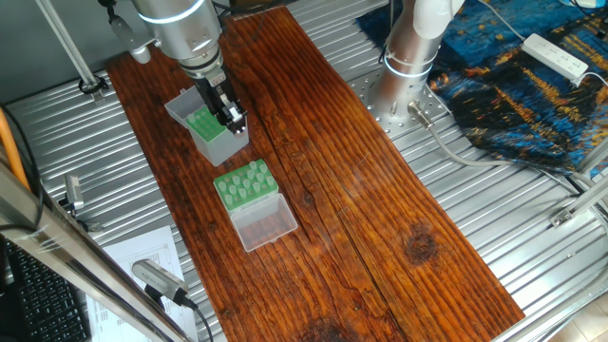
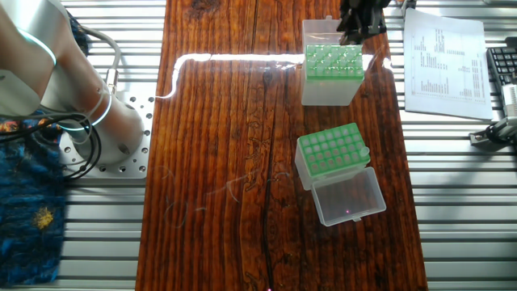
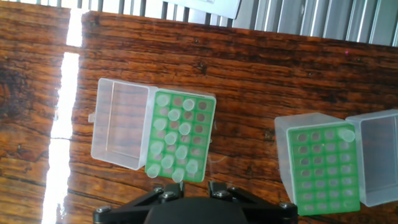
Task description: Transfer all large pipette tips from one holder to another
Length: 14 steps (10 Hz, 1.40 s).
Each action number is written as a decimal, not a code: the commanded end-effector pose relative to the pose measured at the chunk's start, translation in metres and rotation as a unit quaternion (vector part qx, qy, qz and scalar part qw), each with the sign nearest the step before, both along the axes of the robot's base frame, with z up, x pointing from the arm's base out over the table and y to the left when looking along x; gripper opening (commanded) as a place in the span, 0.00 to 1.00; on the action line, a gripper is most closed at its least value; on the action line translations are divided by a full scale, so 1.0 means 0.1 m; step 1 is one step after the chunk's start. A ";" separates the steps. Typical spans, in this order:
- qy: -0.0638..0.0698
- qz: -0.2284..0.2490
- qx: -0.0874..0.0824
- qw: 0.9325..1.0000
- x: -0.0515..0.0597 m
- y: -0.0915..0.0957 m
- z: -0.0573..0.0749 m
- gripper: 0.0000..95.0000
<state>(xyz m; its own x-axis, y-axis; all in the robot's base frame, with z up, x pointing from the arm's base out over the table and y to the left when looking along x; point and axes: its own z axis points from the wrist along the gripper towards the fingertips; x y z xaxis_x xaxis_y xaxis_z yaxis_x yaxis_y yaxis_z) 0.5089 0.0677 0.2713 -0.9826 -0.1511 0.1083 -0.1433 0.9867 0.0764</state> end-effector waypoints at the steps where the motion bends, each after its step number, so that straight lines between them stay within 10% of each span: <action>1: -0.040 0.031 -0.023 0.998 0.00 -0.26 0.00 0.20; 3: -0.042 0.043 -0.026 0.998 0.18 -0.67 -0.01 0.20; 7: -0.043 0.037 -0.053 0.997 0.48 -1.13 -0.43 0.20; 14: -0.046 0.035 -0.059 0.997 0.60 -1.52 -0.96 0.20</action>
<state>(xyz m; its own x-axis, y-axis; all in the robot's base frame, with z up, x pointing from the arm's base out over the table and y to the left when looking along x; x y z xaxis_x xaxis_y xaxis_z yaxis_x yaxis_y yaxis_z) 0.5709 -0.0855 0.1751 -0.9784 -0.2031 0.0390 -0.2051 0.9769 -0.0597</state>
